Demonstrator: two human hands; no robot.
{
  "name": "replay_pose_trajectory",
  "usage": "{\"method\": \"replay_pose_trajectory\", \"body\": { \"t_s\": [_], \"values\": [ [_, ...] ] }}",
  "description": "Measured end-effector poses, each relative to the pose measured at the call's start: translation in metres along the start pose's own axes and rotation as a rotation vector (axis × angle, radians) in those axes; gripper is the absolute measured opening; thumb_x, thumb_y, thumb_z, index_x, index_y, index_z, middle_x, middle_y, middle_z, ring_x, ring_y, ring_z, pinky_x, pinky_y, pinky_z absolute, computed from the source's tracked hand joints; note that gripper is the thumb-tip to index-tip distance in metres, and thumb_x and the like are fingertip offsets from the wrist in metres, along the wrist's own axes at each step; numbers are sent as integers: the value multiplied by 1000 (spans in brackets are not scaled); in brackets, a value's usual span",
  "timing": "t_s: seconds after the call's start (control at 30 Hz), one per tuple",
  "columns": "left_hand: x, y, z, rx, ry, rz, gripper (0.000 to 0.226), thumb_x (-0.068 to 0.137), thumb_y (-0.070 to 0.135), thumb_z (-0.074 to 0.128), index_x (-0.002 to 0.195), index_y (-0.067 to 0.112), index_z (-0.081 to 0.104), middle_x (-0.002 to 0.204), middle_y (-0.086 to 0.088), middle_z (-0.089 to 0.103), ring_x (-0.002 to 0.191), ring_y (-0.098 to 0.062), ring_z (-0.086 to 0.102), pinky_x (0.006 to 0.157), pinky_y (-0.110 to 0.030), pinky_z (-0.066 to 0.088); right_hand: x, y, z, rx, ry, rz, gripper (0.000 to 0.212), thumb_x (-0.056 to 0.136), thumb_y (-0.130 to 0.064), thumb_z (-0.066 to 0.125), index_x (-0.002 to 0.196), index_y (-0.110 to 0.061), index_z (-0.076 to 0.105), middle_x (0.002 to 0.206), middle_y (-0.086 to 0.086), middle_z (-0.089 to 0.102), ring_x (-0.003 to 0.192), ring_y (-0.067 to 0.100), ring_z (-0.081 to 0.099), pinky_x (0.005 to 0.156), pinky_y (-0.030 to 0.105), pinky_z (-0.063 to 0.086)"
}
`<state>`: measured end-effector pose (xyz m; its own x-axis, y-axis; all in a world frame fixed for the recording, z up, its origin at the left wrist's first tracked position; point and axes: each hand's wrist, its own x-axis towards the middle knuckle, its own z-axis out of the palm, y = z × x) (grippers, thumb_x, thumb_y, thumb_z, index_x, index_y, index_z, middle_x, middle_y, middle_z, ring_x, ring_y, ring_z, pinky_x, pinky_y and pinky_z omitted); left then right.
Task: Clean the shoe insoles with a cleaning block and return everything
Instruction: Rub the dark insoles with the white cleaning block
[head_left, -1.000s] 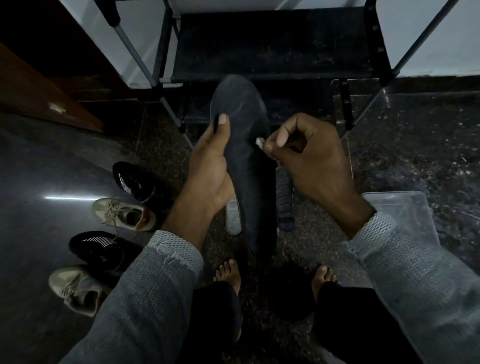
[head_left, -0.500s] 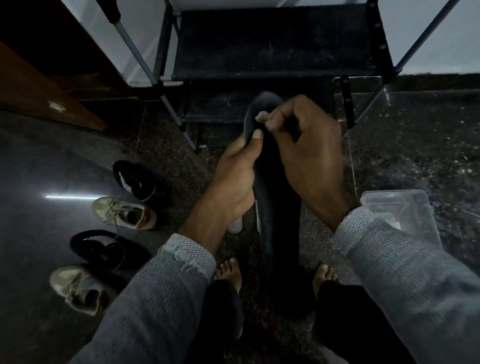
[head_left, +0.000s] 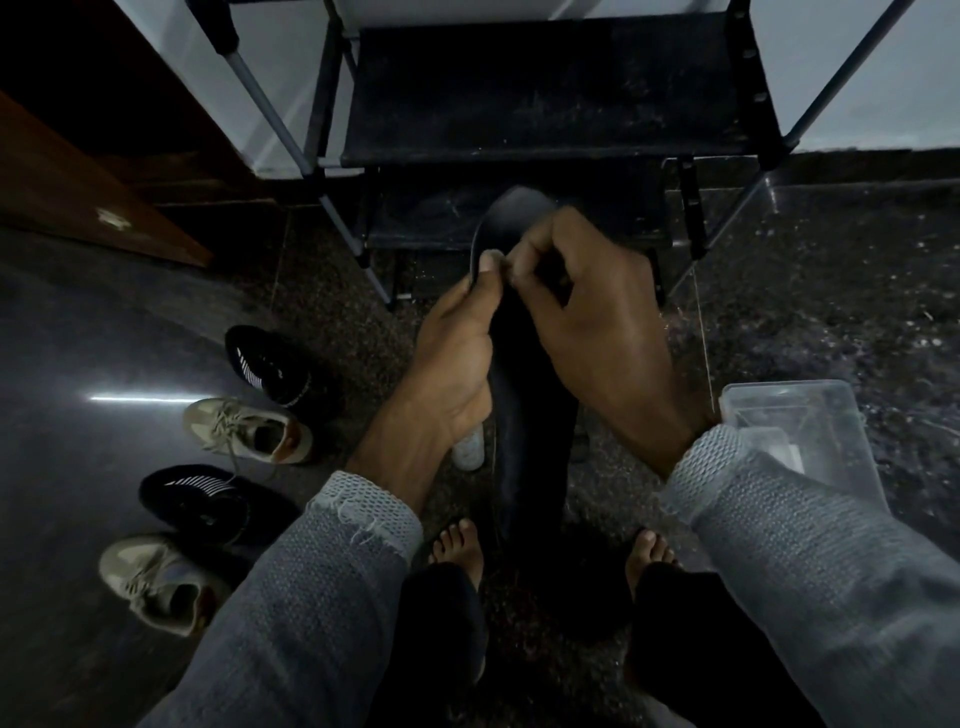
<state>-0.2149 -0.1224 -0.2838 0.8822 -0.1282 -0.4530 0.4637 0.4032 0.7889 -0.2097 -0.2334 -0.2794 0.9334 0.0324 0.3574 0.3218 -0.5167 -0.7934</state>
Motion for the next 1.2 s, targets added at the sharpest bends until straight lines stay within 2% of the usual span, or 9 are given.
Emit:
{"method": "replay_pose_trajectory", "body": {
  "t_s": [0.1,0.27,0.43,0.63,0.8,0.9,1.0,1.1,1.2],
  "values": [
    [-1,1,1,38,10,-16,43,102,40,36,121,10,61,119,-12,68,112,-23,65,94,-35,53,4,5,-5,-25,26,28,6,92,-6,61,88,-6,57,84,-2,67,87,4,67,70,31,56],
    [-2,1,1,77,6,-8,41,102,40,36,107,15,68,103,-4,74,99,-16,70,85,-29,57,6,10,-11,-16,67,72,7,94,-6,60,88,-6,56,85,-4,66,94,-3,66,70,25,58],
    [-2,4,-1,33,39,-44,50,102,43,35,125,6,59,120,-15,67,112,-26,65,92,-36,54,-1,5,-3,-47,-30,-1,5,91,-9,59,88,-10,55,83,0,67,84,14,69,68,41,56],
    [-2,1,0,49,-19,-38,43,103,41,33,116,14,64,113,-9,71,107,-21,67,91,-33,55,7,8,-14,-63,86,51,6,93,-8,59,88,-10,56,85,-6,67,89,-1,67,70,29,58],
    [1,1,-5,-1,-36,-35,45,104,39,32,101,11,66,94,-7,74,91,-17,71,75,-28,57,-3,2,1,-126,-4,-64,5,91,-9,59,87,-9,56,81,3,66,76,17,65,65,39,53],
    [1,0,-4,-5,-30,-38,45,104,40,32,112,9,64,107,-11,71,104,-23,67,86,-33,55,0,5,-1,-126,2,-59,5,91,-10,58,87,-9,55,80,3,65,75,20,65,63,43,54],
    [-1,0,1,15,-26,-47,46,104,39,33,126,8,59,118,-14,68,112,-25,64,97,-37,52,8,11,-10,-101,68,13,8,93,-10,57,86,-9,55,81,-1,67,84,7,68,66,37,57],
    [-1,-2,1,34,-25,-36,44,104,37,33,120,9,62,111,-10,71,106,-22,67,92,-33,55,8,10,-12,-82,72,23,8,93,-8,58,86,-9,55,81,-2,67,87,2,67,68,34,57],
    [1,-1,-2,16,-23,-47,43,104,38,32,109,11,66,103,-9,72,99,-20,69,83,-30,57,1,3,-2,-98,-5,-19,7,91,-9,58,85,-10,55,80,1,66,77,13,66,64,39,55]
  ]
}}
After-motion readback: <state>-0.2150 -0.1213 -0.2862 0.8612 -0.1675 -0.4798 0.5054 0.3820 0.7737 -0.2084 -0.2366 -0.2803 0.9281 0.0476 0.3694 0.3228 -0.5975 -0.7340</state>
